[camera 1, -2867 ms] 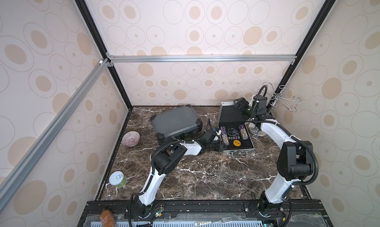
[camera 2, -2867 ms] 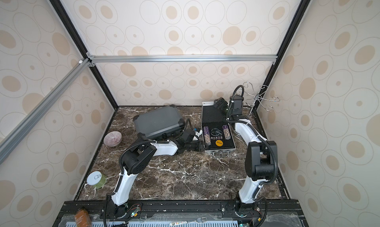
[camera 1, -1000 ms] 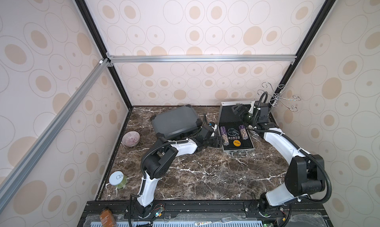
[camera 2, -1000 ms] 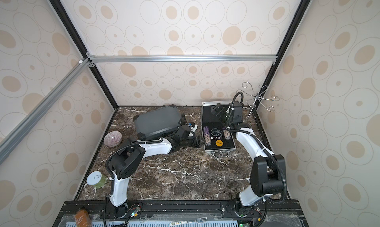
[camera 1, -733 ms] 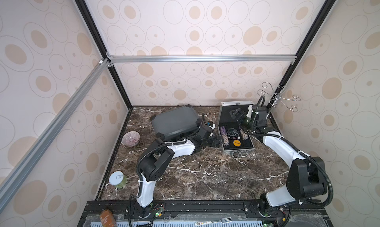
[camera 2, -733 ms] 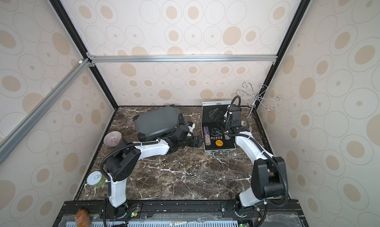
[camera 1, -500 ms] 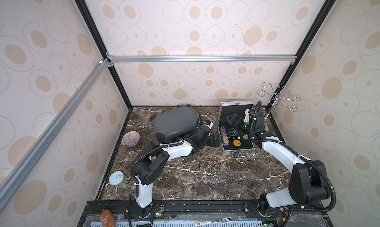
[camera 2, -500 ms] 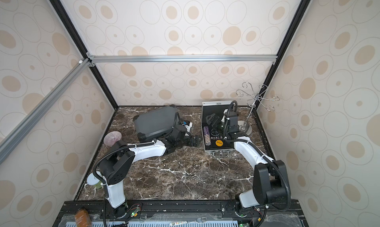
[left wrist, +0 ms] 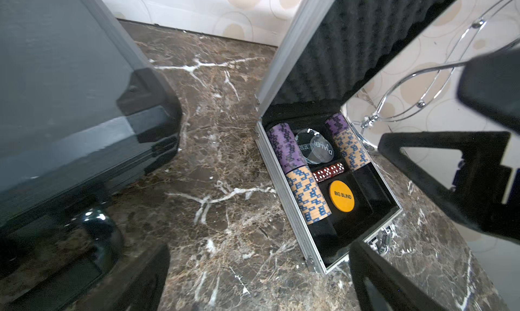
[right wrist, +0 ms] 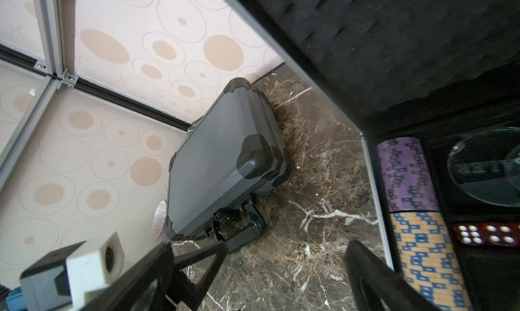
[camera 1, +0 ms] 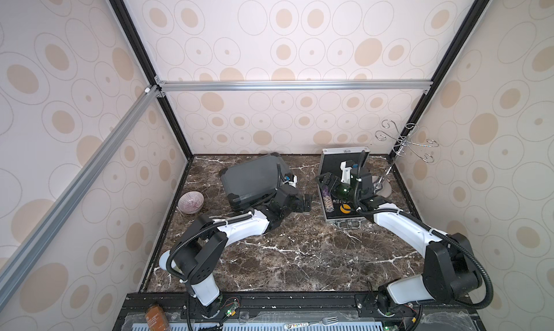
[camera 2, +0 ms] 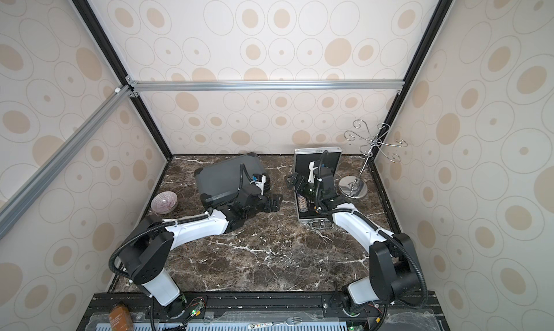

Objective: Open the poker set cases
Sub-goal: Pick up the poker set case from the center of the board.

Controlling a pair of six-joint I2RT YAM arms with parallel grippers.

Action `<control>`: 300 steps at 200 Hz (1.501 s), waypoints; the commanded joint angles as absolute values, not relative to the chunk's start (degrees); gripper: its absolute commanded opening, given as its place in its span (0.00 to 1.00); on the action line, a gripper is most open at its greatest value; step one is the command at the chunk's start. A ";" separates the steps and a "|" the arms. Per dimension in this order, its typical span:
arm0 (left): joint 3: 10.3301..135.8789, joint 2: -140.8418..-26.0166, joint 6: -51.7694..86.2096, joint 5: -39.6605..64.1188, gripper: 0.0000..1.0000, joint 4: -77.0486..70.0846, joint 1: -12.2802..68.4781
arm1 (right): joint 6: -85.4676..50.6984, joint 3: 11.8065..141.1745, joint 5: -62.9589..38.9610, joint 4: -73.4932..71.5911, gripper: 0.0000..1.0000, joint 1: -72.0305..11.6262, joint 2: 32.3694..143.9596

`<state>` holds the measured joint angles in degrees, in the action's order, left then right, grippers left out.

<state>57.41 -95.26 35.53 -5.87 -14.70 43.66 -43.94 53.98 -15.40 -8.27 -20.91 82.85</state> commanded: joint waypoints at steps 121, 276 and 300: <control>43.93 -74.11 38.59 -23.02 1.00 -7.94 33.30 | -41.39 63.91 -17.29 -8.19 0.94 -30.75 100.29; 31.90 -65.20 44.08 -12.31 1.00 -10.46 20.37 | -39.92 74.28 -19.96 -4.89 0.85 -32.30 115.21; 30.47 -65.30 44.85 -9.75 1.00 -12.11 20.20 | -40.58 72.63 -20.44 -6.28 0.82 -33.28 115.87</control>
